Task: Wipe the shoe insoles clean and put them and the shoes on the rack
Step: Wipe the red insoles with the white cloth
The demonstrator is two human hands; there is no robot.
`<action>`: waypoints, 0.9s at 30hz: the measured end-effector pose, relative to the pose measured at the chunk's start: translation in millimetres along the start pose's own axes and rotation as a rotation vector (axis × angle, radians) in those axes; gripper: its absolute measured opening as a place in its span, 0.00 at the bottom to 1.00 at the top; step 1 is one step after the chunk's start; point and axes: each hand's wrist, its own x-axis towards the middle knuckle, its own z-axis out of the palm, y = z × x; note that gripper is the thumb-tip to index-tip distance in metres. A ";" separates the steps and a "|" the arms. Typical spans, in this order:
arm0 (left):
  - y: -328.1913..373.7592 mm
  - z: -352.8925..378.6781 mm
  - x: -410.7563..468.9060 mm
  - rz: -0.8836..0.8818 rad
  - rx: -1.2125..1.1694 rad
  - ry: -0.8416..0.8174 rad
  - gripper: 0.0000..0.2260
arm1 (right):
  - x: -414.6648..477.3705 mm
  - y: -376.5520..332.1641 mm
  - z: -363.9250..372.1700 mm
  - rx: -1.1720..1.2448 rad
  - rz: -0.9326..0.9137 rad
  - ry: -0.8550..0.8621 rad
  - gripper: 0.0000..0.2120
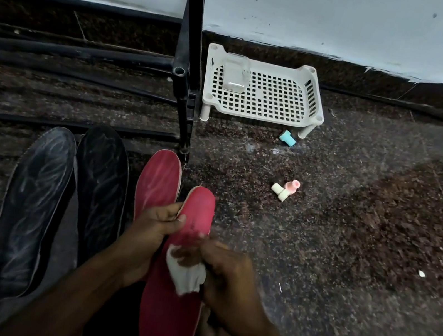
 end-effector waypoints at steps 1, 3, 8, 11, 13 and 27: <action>-2.8 0.7 1.4 -0.010 -0.010 0.027 0.12 | 1.1 -7.2 -4.6 0.055 0.023 -0.053 0.17; -5.4 1.4 2.9 -0.023 -0.036 0.053 0.12 | 10.3 -15.6 -14.6 0.100 0.094 0.033 0.14; -4.8 5.0 -0.2 -0.029 -0.003 -0.057 0.15 | 56.6 5.9 -24.8 -0.131 0.199 0.354 0.12; -4.9 3.1 -0.1 -0.034 -0.072 -0.035 0.15 | 59.2 15.1 -4.3 -0.238 0.150 0.238 0.13; -6.6 -0.2 0.8 -0.041 -0.099 0.005 0.13 | 49.4 14.7 4.3 -0.246 0.119 0.231 0.15; 1.7 -13.2 42.2 -0.175 -0.117 0.331 0.18 | -27.8 -2.3 22.4 -0.055 -0.051 -0.417 0.13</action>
